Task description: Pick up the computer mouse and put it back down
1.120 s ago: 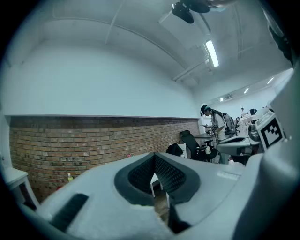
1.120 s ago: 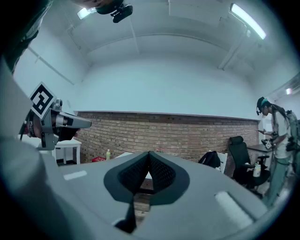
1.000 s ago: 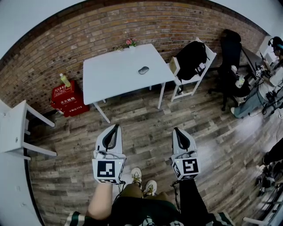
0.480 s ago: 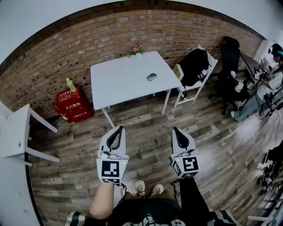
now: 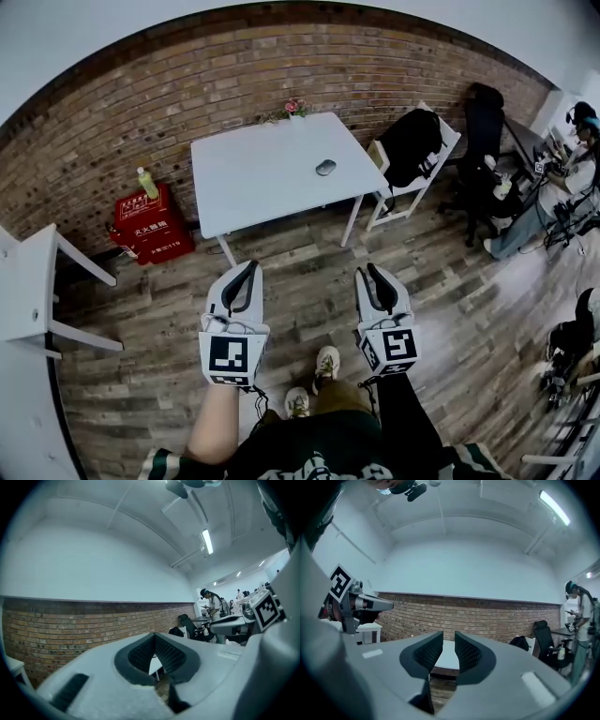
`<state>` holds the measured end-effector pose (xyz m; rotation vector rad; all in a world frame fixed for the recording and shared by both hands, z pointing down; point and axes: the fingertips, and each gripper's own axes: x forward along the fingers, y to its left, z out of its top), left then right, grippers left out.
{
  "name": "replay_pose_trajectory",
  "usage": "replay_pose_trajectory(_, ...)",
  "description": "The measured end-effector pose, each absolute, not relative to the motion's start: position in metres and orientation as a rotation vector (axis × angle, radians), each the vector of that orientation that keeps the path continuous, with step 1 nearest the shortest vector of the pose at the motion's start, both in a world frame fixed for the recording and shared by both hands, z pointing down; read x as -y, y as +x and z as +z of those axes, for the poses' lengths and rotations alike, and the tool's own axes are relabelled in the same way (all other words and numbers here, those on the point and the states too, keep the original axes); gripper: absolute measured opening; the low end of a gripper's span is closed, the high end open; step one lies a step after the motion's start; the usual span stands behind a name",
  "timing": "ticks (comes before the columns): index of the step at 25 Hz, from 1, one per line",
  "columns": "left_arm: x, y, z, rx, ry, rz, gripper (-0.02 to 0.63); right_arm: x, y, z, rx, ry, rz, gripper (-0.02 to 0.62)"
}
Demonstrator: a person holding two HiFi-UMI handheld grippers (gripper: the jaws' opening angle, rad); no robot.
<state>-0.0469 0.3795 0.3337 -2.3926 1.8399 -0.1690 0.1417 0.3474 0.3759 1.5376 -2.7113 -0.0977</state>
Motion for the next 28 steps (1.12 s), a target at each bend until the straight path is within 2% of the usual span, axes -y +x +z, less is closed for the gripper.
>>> replay_pose_trajectory(3,-0.361,-0.048,0.337,-1.836,-2.399,-0.174,0.003,-0.334,0.14,0.378,2.714,1.54,-0.084,0.109)
replay_pose_trajectory(9,-0.314,-0.035,0.339,-1.767,-2.431,-0.173,0.003,-0.282,0.147,0.382,2.717,1.574,-0.046,0.191)
replay_pose_trajectory(28,-0.128,-0.02,0.329,-1.812,-2.327,-0.22,0.005,-0.077,0.155,0.378,2.83,1.469,-0.003,0.201)
